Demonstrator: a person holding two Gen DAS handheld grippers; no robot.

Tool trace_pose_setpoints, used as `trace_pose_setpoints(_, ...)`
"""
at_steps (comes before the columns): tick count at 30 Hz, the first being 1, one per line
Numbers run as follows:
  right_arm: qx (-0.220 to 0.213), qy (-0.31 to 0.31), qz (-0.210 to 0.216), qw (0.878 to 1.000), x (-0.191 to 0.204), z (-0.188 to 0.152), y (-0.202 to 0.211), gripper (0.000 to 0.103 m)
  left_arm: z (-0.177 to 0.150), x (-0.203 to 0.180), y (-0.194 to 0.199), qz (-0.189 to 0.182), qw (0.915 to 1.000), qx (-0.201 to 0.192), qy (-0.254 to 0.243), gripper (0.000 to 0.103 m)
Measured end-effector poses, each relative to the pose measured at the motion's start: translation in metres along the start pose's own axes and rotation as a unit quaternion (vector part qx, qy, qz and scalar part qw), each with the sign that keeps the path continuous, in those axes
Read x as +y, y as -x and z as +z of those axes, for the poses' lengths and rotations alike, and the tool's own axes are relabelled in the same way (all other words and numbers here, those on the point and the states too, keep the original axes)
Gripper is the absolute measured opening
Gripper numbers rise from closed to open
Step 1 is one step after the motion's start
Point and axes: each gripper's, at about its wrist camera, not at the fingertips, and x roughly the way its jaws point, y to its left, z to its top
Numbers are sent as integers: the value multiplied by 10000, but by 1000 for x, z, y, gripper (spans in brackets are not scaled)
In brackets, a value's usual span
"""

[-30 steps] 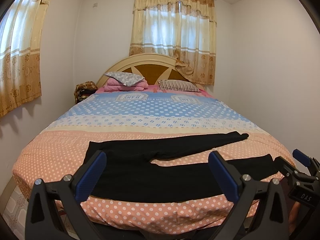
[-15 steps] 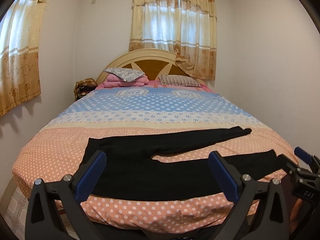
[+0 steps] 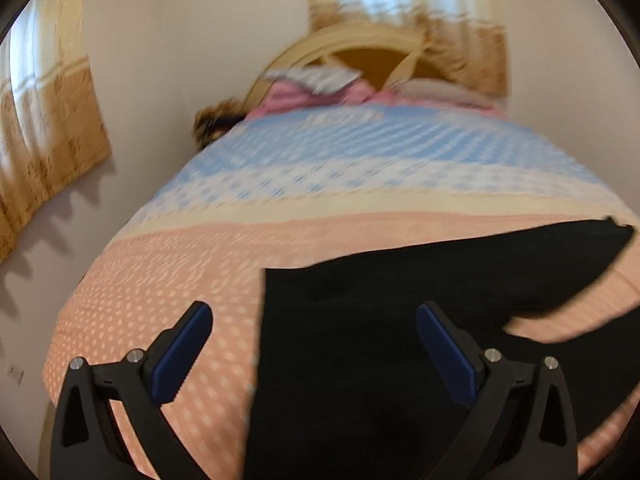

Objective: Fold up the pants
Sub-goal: 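Lower both grippers onto the black pants and close them on the fabric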

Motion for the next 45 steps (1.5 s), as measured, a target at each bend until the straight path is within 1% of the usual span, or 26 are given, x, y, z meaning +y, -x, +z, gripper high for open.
trace_pose_setpoints(2,102,53,-88,9999,-9,9,-20,102,7,9,-35,62,9996,255,-84,102)
trace_pose_setpoints(4,156,118,-232,9995,-21,18,-40,102,11,15,-58,79,9990,426,-58,95)
trace_pose_setpoints(6,262,196,-389,9987,-34,28,-59,102,14,15,-83,-87,9975,699,-16,91)
trace_pose_setpoints(8,328,275,-464,9980,-45,35,-73,101,18,13,-97,-227,9959,879,45,84)
trace_pose_setpoints(9,408,260,-470,9977,-52,39,-82,100,18,15,-106,-322,9945,994,98,77)
trace_pose_setpoints(10,492,198,-504,9973,-61,43,-90,98,19,16,-114,-388,9930,1108,146,73)
trace_pose_setpoints(11,562,139,-518,9970,-69,47,-97,93,19,17,-121,-426,9915,1213,185,70)
trace_pose_setpoints(12,639,71,-491,9967,-77,50,-105,86,19,19,-128,-459,9906,1273,206,63)
trace_pose_setpoints(13,714,-20,-444,9965,-87,54,-113,83,18,18,-128,-485,9898,1325,187,58)
trace_pose_setpoints(14,763,-88,-407,9962,-94,56,-118,77,17,19,-131,-533,9884,1412,185,56)
trace_pose_setpoints(16,949,-253,-262,9948,-113,62,-133,72,16,23,-136,-778,9843,1549,321,53)
trace_pose_setpoints(17,991,-319,-279,9942,-121,65,-139,68,15,26,-138,-866,9828,1585,374,53)
trace_pose_setpoints(19,1079,-430,-484,9921,-144,74,-153,58,14,29,-139,-1045,9811,1582,392,50)
trace_pose_setpoints(20,1119,-486,-508,9912,-152,77,-159,48,15,31,-139,-1089,9804,1592,405,49)
trace_pose_setpoints(22,1225,-679,-544,9886,-174,84,-170,47,17,30,-140,-1138,9798,1608,356,41)
trace_pose_setpoints(23,1220,-776,-641,9874,-187,89,-177,47,18,28,-138,-1176,9791,1624,350,38)
trace_pose_setpoints(24,1222,-783,-707,9869,-194,93,-182,47,20,29,-143,-1213,9785,1627,376,32)
trace_pose_setpoints(25,1214,-789,-781,9864,-203,98,-188,47,21,27,-143,-1225,9779,1649,397,31)
trace_pose_setpoints(27,1228,-849,-818,9854,-218,108,-200,47,23,28,-146,-1202,9777,1665,433,30)
trace_pose_setpoints(31,1385,-1044,-691,9824,-240,128,-232,47,23,29,-153,-1205,9774,1657,526,30)
trace_pose_setpoints(33,1589,-1081,-572,9797,-247,133,-252,47,22,30,-154,-1216,9773,1634,576,31)
trace_pose_setpoints(34,1673,-1137,-593,9775,-252,136,-264,47,22,30,-154,-1214,9776,1619,579,31)
trace_pose_setpoints(37,1675,-1235,-603,9762,-261,142,-288,47,22,28,-154,-1195,9790,1582,473,31)
trace_pose_setpoints(38,1691,-1279,-590,9755,-264,144,-296,47,22,28,-154,-1196,9790,1588,459,31)
trace_pose_setpoints(41,1963,-1402,-436,9695,-271,144,-319,47,22,27,-155,-1196,9787,1613,424,31)
trace_pose_setpoints(45,2304,-1301,-369,9636,-273,140,-348,48,19,25,-155,-1183,9796,1572,415,31)
